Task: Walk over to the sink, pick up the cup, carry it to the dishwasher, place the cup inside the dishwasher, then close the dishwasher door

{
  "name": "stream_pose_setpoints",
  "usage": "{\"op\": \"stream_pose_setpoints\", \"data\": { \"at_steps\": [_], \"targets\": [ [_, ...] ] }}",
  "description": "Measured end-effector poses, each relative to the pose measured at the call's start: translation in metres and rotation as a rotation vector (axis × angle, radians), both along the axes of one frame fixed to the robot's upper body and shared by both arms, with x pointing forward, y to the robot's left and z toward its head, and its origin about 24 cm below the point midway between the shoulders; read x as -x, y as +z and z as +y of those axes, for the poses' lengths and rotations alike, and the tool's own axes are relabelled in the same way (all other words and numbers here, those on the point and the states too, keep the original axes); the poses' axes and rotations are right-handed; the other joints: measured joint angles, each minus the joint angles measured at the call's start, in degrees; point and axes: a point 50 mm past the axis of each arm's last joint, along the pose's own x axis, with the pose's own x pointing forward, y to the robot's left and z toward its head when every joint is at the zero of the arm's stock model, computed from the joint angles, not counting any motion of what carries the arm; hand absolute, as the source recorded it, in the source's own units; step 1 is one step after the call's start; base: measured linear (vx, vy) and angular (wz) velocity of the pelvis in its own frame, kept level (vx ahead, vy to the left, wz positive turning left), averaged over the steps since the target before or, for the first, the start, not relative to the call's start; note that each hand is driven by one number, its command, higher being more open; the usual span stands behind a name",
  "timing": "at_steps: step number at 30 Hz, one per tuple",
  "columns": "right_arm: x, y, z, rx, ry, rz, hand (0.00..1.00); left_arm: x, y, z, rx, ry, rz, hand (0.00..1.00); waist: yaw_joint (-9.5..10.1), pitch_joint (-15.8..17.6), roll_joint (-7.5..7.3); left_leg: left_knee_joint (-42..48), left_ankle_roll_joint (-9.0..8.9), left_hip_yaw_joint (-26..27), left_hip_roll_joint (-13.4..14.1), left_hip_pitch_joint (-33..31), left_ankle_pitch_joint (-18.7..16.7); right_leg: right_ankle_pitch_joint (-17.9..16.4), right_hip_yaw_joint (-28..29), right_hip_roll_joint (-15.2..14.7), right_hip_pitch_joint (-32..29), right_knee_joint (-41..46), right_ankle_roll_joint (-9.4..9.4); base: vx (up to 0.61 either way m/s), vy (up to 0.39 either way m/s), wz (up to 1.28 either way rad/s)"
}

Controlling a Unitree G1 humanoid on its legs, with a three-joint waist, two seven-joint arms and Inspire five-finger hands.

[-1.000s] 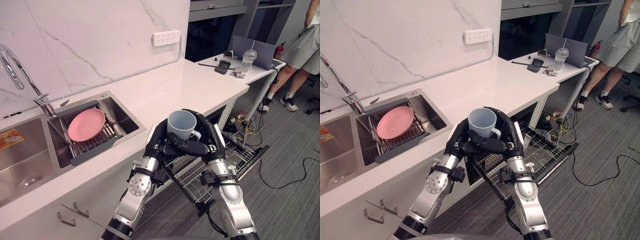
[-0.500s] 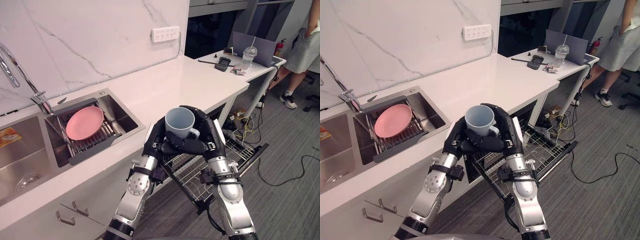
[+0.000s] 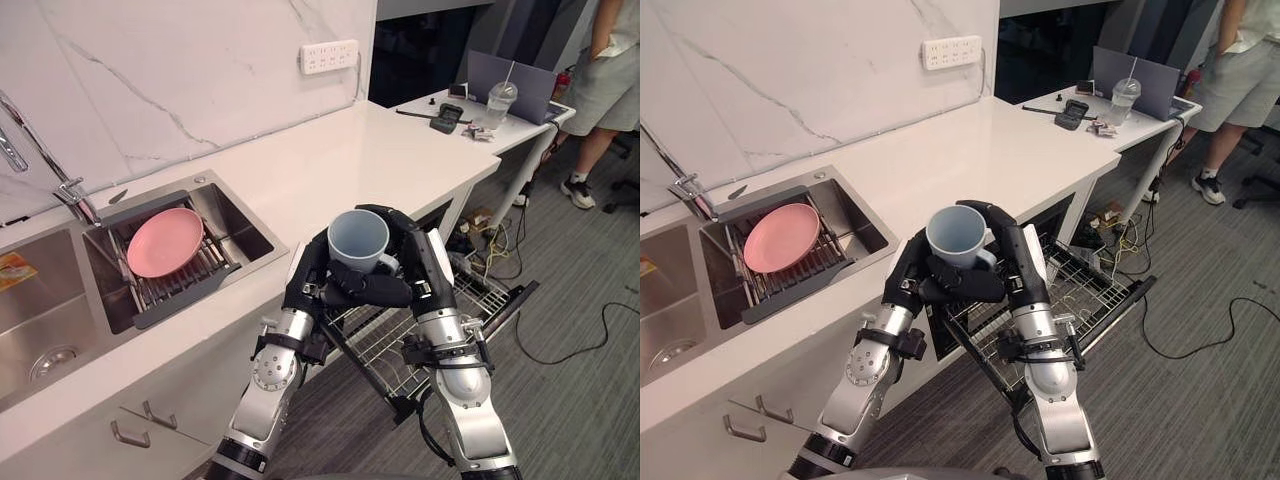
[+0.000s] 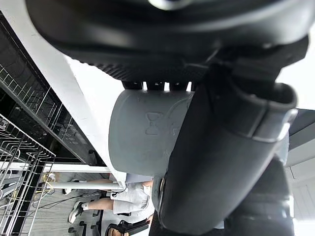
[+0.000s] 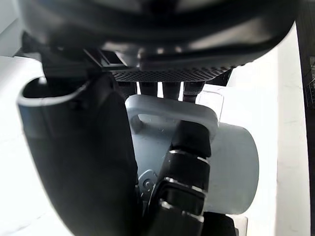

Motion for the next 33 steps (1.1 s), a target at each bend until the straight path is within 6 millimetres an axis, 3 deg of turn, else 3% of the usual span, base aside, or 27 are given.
{"op": "stream_pose_setpoints", "data": {
  "at_steps": [14,21,27,33],
  "targets": [
    [0.012,0.002,0.009,0.053,-0.107,-0.03,0.3,0.002,-0.004,-0.003,0.065,-0.017,0.035,0.9,-0.02,0.71,0.85,-0.01,-0.01,-0.01,0.0,0.08,-0.02,-0.06,-0.02,-0.01,0.08,-0.01,0.08,0.0,0.0,0.0],
    [0.021,0.0,0.015,0.023,-0.203,-0.041,0.3,0.011,-0.016,-0.009,0.091,0.048,0.122,0.9,0.01,0.72,0.87,0.0,-0.02,0.22,0.0,0.11,-0.06,-0.06,0.15,-0.02,0.06,-0.08,0.09,0.0,0.0,0.0],
    [0.027,0.018,-0.027,-0.065,-0.546,-0.163,0.3,0.027,-0.042,0.016,0.058,0.213,0.248,0.9,0.13,0.7,0.88,0.0,0.03,0.76,0.01,0.38,-0.15,-0.06,0.36,-0.02,0.06,-0.08,0.09,0.0,0.0,-0.03],
    [0.034,0.017,-0.03,-0.072,-0.579,-0.162,0.3,0.029,-0.039,0.006,0.068,0.175,0.24,0.9,0.2,0.33,0.93,0.0,0.03,0.89,-0.01,0.45,-0.15,-0.06,0.44,-0.05,0.1,-0.06,0.09,0.0,0.0,-0.01]
  ]
}}
